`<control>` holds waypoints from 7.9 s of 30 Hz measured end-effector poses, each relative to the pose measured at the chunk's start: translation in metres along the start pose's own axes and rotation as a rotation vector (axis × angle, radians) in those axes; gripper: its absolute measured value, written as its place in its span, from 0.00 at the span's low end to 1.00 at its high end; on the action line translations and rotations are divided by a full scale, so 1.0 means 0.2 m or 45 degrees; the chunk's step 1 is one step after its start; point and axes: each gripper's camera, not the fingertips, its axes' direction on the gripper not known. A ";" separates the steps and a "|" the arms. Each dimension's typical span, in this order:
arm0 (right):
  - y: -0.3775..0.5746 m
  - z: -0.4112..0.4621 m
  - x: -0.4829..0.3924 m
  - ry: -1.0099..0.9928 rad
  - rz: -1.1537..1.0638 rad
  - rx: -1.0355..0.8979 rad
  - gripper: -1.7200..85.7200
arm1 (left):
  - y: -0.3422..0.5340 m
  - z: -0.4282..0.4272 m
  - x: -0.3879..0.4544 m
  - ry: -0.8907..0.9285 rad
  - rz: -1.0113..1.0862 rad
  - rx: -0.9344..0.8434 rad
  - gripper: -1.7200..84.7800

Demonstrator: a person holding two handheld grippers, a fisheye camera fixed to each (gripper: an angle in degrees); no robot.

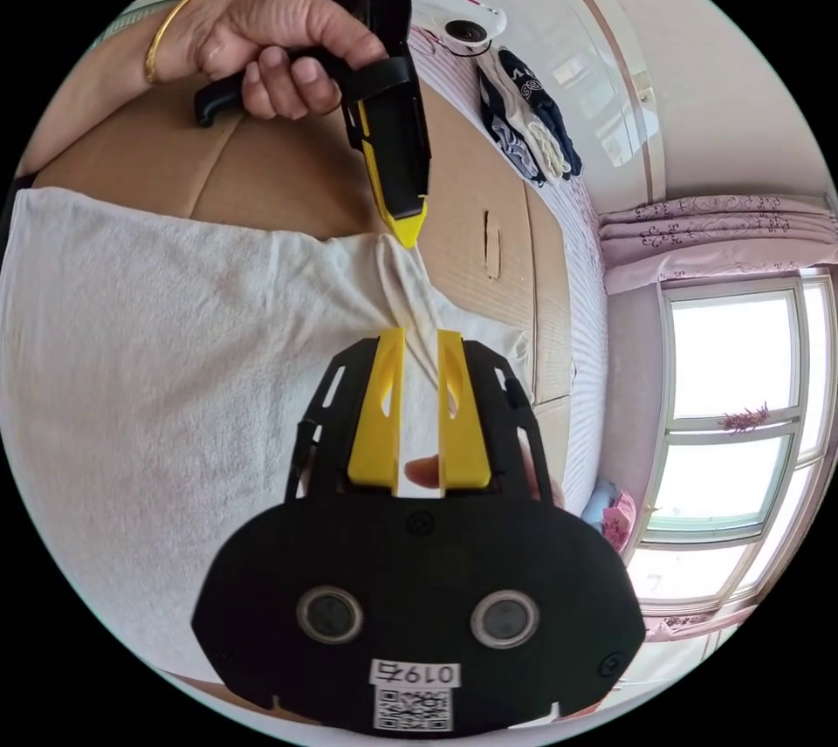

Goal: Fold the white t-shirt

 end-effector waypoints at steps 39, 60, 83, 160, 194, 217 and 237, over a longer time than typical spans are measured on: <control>-0.18 -0.17 0.11 -0.066 -0.012 0.040 0.02 | 0.06 -0.22 0.48 0.003 0.023 0.008 0.04; -0.25 -0.23 0.19 -0.118 0.009 0.068 0.01 | 0.62 -0.11 1.80 -1.005 0.969 0.338 0.08; -0.21 -0.29 0.07 -0.104 -0.018 0.083 0.01 | 0.40 0.07 2.13 -1.052 0.714 0.038 0.06; -0.72 -0.78 0.46 -0.467 0.570 0.049 0.01 | 0.35 0.10 2.38 -1.165 0.822 -0.117 0.03; -1.52 -1.60 1.09 -0.368 0.774 0.178 0.01 | 0.34 -0.12 1.99 -1.144 0.762 -0.152 0.04; -2.07 -1.41 2.55 -0.847 0.976 -0.235 0.12 | 0.10 -0.28 1.32 -0.601 0.354 -0.099 0.10; -2.13 -1.50 2.85 -0.945 0.534 -0.206 0.12 | 0.01 -0.23 1.01 -0.592 0.346 -0.114 0.07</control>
